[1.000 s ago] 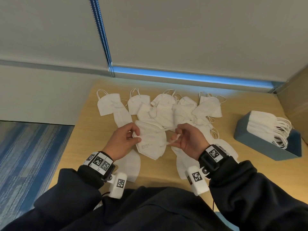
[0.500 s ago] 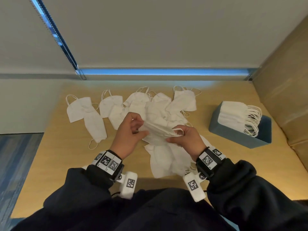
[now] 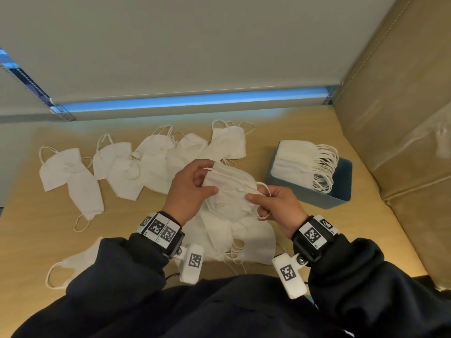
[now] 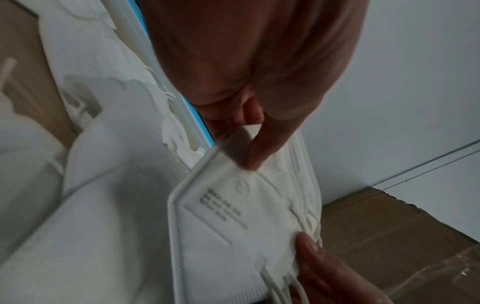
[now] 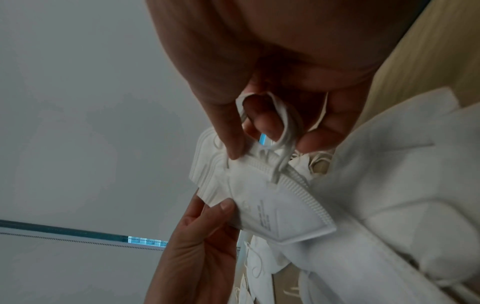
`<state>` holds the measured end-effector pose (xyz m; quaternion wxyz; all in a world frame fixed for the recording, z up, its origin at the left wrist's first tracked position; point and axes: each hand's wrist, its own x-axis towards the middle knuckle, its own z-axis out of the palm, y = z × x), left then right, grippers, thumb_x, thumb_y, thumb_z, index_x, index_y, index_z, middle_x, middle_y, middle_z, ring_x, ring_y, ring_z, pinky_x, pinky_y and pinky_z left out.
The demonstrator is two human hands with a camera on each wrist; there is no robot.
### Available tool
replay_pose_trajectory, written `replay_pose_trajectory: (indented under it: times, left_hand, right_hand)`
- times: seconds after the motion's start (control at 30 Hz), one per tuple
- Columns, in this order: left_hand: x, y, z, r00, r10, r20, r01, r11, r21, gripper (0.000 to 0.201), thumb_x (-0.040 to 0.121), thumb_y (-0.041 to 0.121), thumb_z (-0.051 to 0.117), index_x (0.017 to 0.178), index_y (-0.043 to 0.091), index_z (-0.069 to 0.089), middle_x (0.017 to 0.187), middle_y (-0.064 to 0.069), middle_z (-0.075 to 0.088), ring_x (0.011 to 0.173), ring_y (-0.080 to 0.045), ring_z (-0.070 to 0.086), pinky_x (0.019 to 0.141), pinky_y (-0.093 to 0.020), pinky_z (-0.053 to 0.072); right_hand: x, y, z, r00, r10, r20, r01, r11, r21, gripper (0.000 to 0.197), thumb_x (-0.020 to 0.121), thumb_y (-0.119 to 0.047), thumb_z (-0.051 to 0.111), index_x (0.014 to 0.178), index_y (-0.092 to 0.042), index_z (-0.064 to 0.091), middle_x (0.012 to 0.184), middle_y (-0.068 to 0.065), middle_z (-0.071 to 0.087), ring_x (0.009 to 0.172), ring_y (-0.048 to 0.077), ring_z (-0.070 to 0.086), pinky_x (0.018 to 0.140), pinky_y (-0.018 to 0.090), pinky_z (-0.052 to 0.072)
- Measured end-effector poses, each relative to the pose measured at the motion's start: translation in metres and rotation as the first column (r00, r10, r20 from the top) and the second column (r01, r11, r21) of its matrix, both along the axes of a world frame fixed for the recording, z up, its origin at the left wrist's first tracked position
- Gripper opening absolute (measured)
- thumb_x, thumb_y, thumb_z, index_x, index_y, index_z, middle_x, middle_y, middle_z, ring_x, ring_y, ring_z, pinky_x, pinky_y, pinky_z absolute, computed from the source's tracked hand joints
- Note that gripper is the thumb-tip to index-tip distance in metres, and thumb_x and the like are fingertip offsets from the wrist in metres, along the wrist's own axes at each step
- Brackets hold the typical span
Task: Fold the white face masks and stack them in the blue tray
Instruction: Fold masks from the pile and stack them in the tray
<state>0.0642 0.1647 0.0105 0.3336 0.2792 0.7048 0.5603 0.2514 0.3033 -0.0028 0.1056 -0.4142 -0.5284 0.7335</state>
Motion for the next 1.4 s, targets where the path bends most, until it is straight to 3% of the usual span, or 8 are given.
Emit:
replay_pose_trajectory:
  times: [0.2, 0.47, 0.6, 0.83, 1.0, 1.2, 1.3, 1.4]
  left_hand:
    - [0.019, 0.024, -0.004, 0.999, -0.015, 0.042, 0.015, 1.000, 0.001, 0.046, 0.075, -0.013, 0.079, 0.107, 0.019, 0.072, 0.106, -0.003, 0.078, 0.102, -0.020, 0.074, 0.097, -0.043, 0.058]
    - [0.029, 0.042, -0.001, 0.997, -0.072, -0.037, 0.071, 0.997, -0.011, 0.048, 0.079, 0.008, 0.085, 0.120, 0.028, 0.068, 0.086, -0.011, 0.072, 0.086, -0.030, 0.072, 0.084, -0.041, 0.057]
    - [0.027, 0.054, 0.009, 0.958, -0.260, -0.120, 0.253, 0.965, -0.069, 0.063, 0.082, 0.002, 0.080, 0.131, 0.039, 0.065, 0.108, -0.004, 0.065, 0.084, -0.025, 0.068, 0.078, -0.026, 0.054]
    - [0.021, 0.100, 0.050, 0.748, -0.426, -0.509, 0.398, 0.901, -0.169, 0.036, 0.091, 0.008, 0.071, 0.119, 0.029, 0.075, 0.117, 0.010, 0.074, 0.106, -0.014, 0.067, 0.096, -0.039, 0.053]
    - [0.019, 0.142, 0.068, 0.590, -0.292, -0.753, 0.366, 0.928, -0.073, 0.028, 0.095, 0.013, 0.066, 0.121, 0.021, 0.070, 0.117, 0.011, 0.071, 0.104, -0.010, 0.064, 0.095, -0.029, 0.051]
    - [0.048, 0.178, 0.033, 0.476, -0.421, -0.772, 0.463, 0.866, -0.187, 0.024, 0.098, 0.011, 0.059, 0.120, 0.016, 0.067, 0.120, 0.002, 0.070, 0.106, -0.015, 0.060, 0.090, -0.015, 0.033]
    - [0.053, 0.179, 0.010, 0.438, -0.545, -0.715, 0.490, 0.811, -0.319, 0.027, 0.098, 0.009, 0.058, 0.124, 0.015, 0.065, 0.122, -0.004, 0.069, 0.109, -0.027, 0.063, 0.095, -0.028, 0.043]
    - [0.062, 0.177, -0.008, 0.235, -0.689, -0.686, 0.474, 0.697, -0.538, 0.042, 0.095, 0.006, 0.056, 0.134, 0.023, 0.058, 0.122, -0.006, 0.067, 0.106, -0.032, 0.064, 0.088, -0.041, 0.051]
  right_hand:
    - [0.022, 0.020, -0.002, 0.999, 0.050, -0.007, -0.050, 0.999, 0.020, 0.039, 0.089, -0.002, 0.072, 0.055, -0.022, 0.070, 0.052, 0.002, 0.048, 0.044, 0.013, 0.039, 0.049, 0.024, 0.037]
    - [0.041, 0.038, -0.004, 0.990, 0.136, -0.031, -0.129, 0.978, 0.164, 0.035, 0.096, -0.009, 0.066, 0.082, 0.022, 0.058, 0.056, 0.004, 0.045, 0.049, 0.011, 0.037, 0.053, 0.023, 0.034]
    - [0.050, 0.047, 0.002, 0.984, 0.178, -0.025, -0.164, 0.946, 0.281, 0.027, 0.097, -0.008, 0.065, 0.089, 0.017, 0.065, 0.063, 0.002, 0.055, 0.056, 0.008, 0.046, 0.059, 0.022, 0.039]
    - [0.074, 0.078, 0.031, 0.997, 0.062, -0.044, -0.040, 0.921, 0.388, 0.015, 0.091, -0.014, 0.074, 0.085, -0.001, 0.077, 0.082, 0.018, 0.072, 0.075, 0.022, 0.062, 0.076, 0.035, 0.050]
    - [0.100, 0.131, 0.067, 0.910, -0.294, -0.293, 0.315, 0.949, 0.028, 0.027, 0.091, -0.006, 0.063, 0.065, -0.008, 0.058, 0.056, 0.006, 0.046, 0.072, 0.023, 0.059, 0.091, 0.045, 0.041]
    - [0.113, 0.148, 0.038, 0.993, -0.118, 0.014, 0.104, 0.925, 0.366, 0.027, 0.085, -0.008, 0.078, 0.066, -0.013, 0.060, 0.058, 0.000, 0.059, 0.058, 0.016, 0.050, 0.065, 0.027, 0.043]
    - [0.116, 0.145, 0.019, 0.979, -0.074, 0.189, -0.026, 0.878, 0.477, 0.023, 0.086, -0.011, 0.078, 0.067, -0.013, 0.065, 0.060, -0.001, 0.068, 0.059, 0.012, 0.059, 0.068, 0.027, 0.049]
    - [0.113, 0.141, 0.013, 0.923, -0.014, 0.385, -0.230, 0.782, 0.579, 0.015, 0.085, -0.018, 0.075, 0.073, -0.013, 0.069, 0.069, -0.001, 0.075, 0.065, 0.006, 0.066, 0.067, 0.025, 0.045]
